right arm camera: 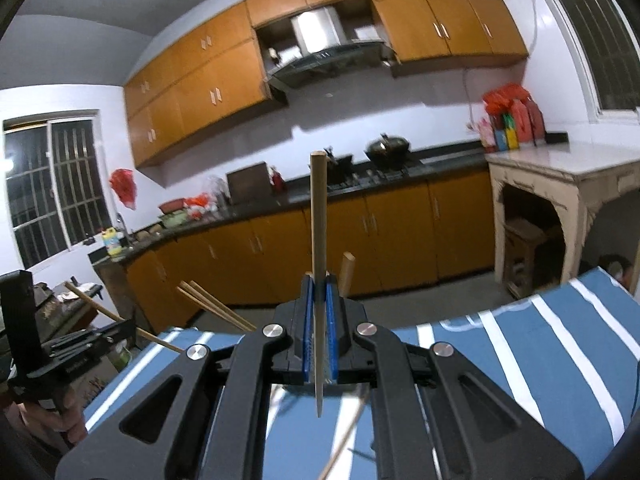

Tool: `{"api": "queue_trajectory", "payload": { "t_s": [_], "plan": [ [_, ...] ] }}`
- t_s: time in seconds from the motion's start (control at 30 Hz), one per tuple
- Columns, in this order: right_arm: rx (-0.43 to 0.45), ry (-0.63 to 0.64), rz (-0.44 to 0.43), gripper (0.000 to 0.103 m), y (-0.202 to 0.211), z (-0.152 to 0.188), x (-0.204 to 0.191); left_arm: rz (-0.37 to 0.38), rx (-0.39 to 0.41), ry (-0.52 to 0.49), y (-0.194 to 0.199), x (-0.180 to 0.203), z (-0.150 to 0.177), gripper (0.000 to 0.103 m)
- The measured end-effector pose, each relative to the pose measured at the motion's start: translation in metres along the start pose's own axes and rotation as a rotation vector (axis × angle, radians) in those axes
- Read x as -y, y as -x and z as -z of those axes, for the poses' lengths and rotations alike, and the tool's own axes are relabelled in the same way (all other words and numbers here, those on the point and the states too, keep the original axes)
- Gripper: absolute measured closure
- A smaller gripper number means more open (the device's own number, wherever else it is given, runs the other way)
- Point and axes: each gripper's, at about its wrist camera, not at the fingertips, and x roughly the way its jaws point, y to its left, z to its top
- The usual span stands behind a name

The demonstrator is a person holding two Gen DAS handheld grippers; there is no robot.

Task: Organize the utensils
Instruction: 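Lift both chopsticks upright and carry them over the green holder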

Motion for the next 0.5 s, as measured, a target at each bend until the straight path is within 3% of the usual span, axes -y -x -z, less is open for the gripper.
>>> {"api": "queue_trajectory", "payload": {
  "t_s": [0.3,0.5],
  "plan": [
    [0.095,0.023,-0.011,0.096,-0.009,-0.023,-0.015,0.061,0.055,-0.026,0.003,0.024,-0.033,0.096],
    [0.188,0.065,0.019,0.096,-0.024,-0.035,-0.027,0.051,0.099,-0.037,-0.017,0.037,-0.062,0.096]
  ]
}}
